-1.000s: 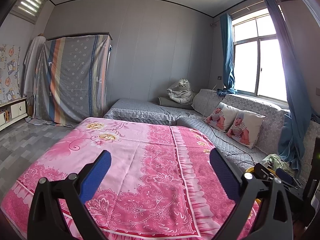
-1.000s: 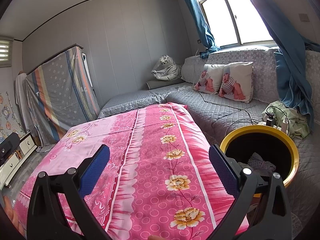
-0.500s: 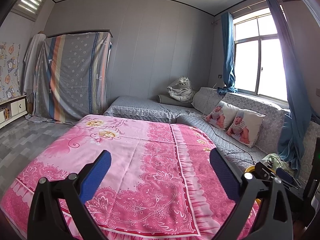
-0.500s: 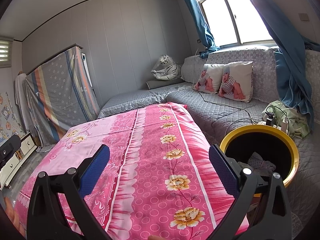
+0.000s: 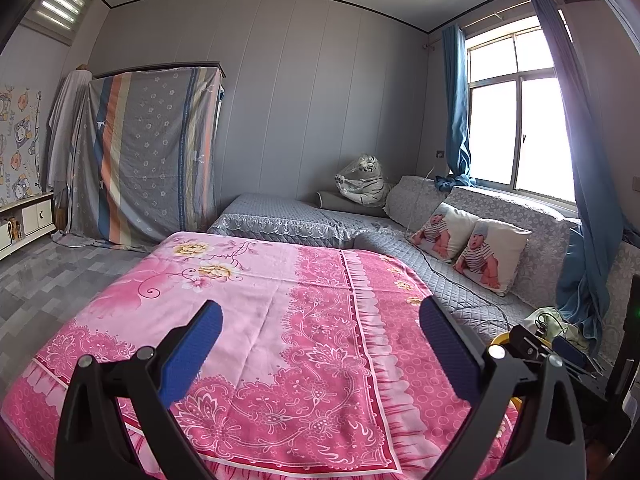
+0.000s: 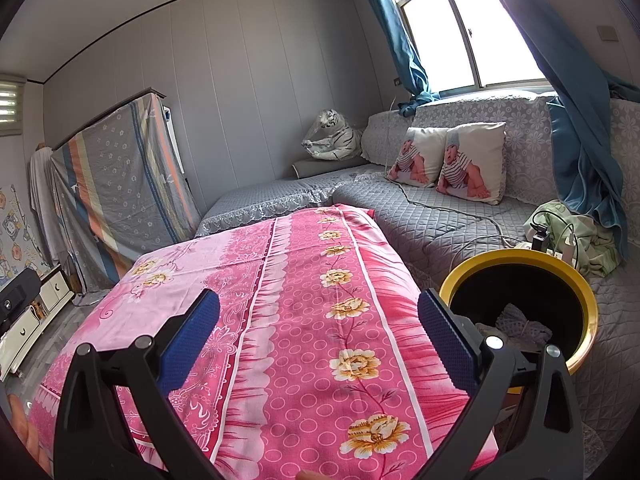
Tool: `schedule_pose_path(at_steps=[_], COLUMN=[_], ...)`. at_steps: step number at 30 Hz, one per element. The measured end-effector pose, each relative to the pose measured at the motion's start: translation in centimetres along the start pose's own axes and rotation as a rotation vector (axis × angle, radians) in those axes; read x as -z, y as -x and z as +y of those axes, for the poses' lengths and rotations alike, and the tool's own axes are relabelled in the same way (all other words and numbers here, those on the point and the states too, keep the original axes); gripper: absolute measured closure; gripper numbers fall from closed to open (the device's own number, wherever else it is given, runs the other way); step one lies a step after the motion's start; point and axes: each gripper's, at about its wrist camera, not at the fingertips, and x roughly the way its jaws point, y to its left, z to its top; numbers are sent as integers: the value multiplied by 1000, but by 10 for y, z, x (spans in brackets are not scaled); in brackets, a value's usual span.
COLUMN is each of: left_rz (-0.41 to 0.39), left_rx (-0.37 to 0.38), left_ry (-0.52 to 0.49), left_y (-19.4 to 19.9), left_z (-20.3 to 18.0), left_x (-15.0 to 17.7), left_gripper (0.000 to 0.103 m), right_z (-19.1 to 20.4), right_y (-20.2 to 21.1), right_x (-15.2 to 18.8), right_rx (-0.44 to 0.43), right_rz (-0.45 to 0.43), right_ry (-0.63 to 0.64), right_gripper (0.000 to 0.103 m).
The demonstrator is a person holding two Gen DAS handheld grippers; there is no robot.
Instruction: Collect trash
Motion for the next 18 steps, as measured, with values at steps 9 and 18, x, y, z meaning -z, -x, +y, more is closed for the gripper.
schedule_pose_path(at_steps=[9,18], left_rz=[1,-3], left_rx=[0,4], left_ry=[0,-6], left_y=[0,2], left_z=[0,-2], left_x=[0,1], left_gripper=[8,8], right_z=[0,0], right_y=[0,0], right_x=[0,0], right_rx=[0,1], right_rz=[0,0], right_ry=[0,-1], right_gripper=[8,8])
